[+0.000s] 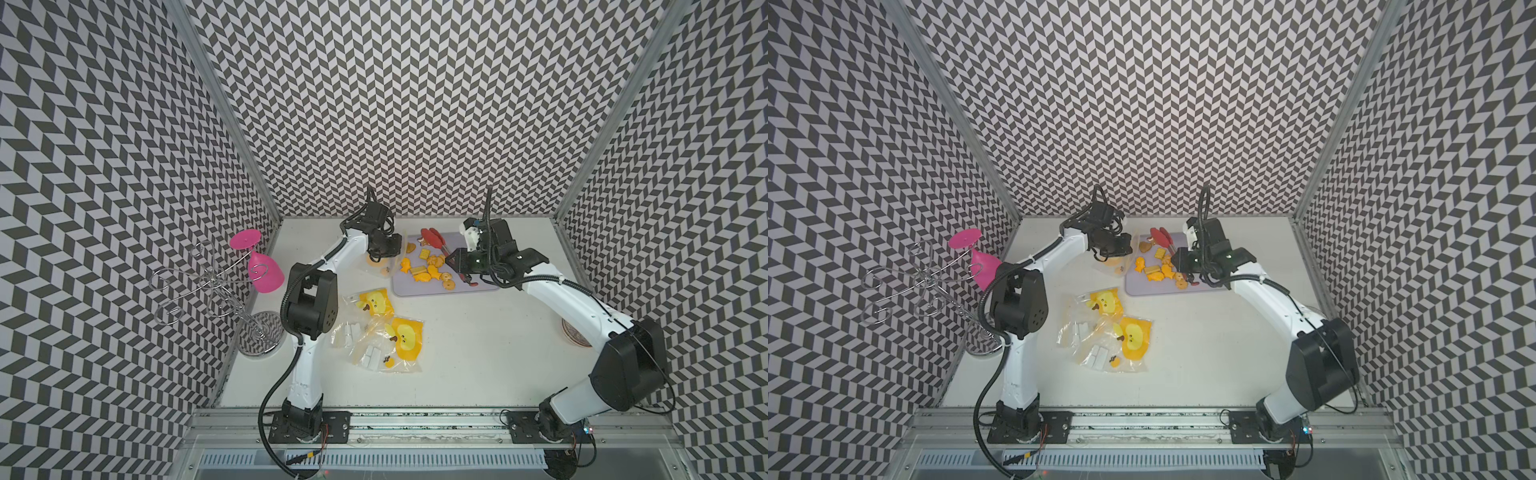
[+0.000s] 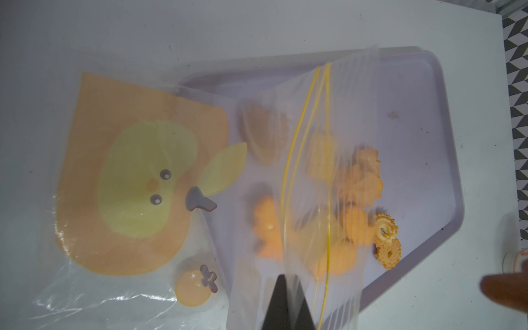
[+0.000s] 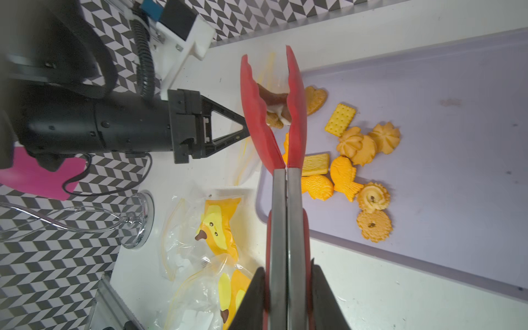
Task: Put the cookies into a resealable bag to prevent moisture
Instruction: Place the cookie in the ziploc bag.
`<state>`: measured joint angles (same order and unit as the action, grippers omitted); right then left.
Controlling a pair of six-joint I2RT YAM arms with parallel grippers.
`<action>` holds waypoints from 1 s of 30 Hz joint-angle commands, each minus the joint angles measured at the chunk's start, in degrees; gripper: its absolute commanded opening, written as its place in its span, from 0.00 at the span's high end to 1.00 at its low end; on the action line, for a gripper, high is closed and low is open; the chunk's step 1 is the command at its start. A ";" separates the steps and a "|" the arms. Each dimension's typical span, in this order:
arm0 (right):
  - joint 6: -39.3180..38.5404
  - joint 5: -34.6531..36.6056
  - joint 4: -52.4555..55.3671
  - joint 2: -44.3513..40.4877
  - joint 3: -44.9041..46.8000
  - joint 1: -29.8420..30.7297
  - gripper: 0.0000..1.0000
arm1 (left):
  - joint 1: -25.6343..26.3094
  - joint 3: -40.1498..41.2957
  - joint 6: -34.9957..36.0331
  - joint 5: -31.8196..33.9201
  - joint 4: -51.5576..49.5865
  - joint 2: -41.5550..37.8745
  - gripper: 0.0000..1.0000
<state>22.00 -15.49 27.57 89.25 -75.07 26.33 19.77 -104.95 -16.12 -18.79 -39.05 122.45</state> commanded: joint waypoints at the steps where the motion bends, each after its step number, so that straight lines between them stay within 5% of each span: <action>1: 1.18 -1.09 -5.17 2.03 -3.13 1.47 0.87 | 0.31 -0.57 0.78 -0.86 0.66 0.42 1.00; 30: -0.18 3.88 -4.57 13.15 -10.01 3.65 0.88 | 0.41 -0.61 1.00 -1.07 0.46 0.07 1.00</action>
<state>23.14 -14.09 25.34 102.08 -83.22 29.52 19.86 -104.97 -16.05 -19.22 -39.05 122.45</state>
